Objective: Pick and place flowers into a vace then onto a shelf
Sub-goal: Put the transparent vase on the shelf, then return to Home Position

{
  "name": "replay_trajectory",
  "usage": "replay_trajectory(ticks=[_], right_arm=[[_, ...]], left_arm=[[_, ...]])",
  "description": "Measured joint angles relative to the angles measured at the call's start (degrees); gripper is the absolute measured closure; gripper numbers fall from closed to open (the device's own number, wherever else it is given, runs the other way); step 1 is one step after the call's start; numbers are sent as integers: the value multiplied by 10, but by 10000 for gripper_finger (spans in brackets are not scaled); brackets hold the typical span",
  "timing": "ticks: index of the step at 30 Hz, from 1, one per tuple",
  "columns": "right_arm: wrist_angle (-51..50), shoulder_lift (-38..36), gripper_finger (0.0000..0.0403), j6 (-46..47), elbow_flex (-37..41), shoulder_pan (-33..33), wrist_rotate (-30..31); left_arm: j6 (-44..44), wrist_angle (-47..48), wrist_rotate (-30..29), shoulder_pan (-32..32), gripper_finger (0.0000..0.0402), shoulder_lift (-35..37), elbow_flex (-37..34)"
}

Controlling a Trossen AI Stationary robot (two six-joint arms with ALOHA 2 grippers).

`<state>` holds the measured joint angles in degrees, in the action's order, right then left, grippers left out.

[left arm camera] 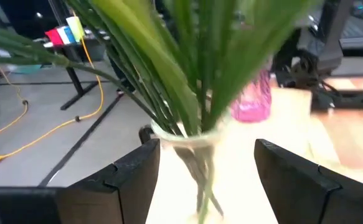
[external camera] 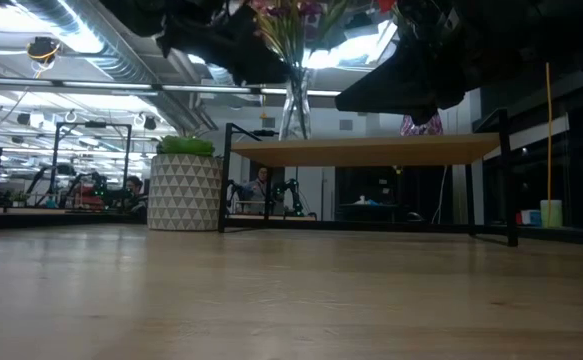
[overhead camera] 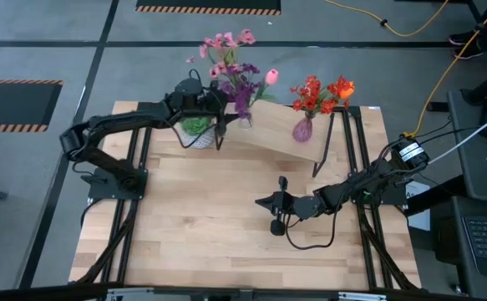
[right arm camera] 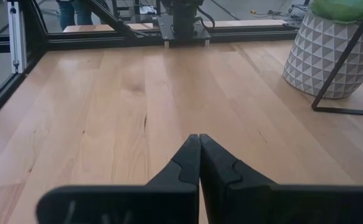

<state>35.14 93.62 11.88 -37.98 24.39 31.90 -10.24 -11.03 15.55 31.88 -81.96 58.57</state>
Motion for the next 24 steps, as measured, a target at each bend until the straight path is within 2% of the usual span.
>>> replay_trajectory(ticks=[5, 12, 18, 24], right_arm=[[0, 0, 399, 0, 0, 0, 0], [1, 0, 399, 6, 0, 0, 0], [3, 0, 399, 12, 0, 0, 0], [2, -24, 399, 9, 0, -1, 0]], left_arm=[[-29, 98, 0, -1, 154, 54, 0], [-40, 170, -6, -1, 184, 112, 0], [-29, 182, -8, -9, 271, 165, -25], [-13, 153, -6, -19, 376, 266, -122]])
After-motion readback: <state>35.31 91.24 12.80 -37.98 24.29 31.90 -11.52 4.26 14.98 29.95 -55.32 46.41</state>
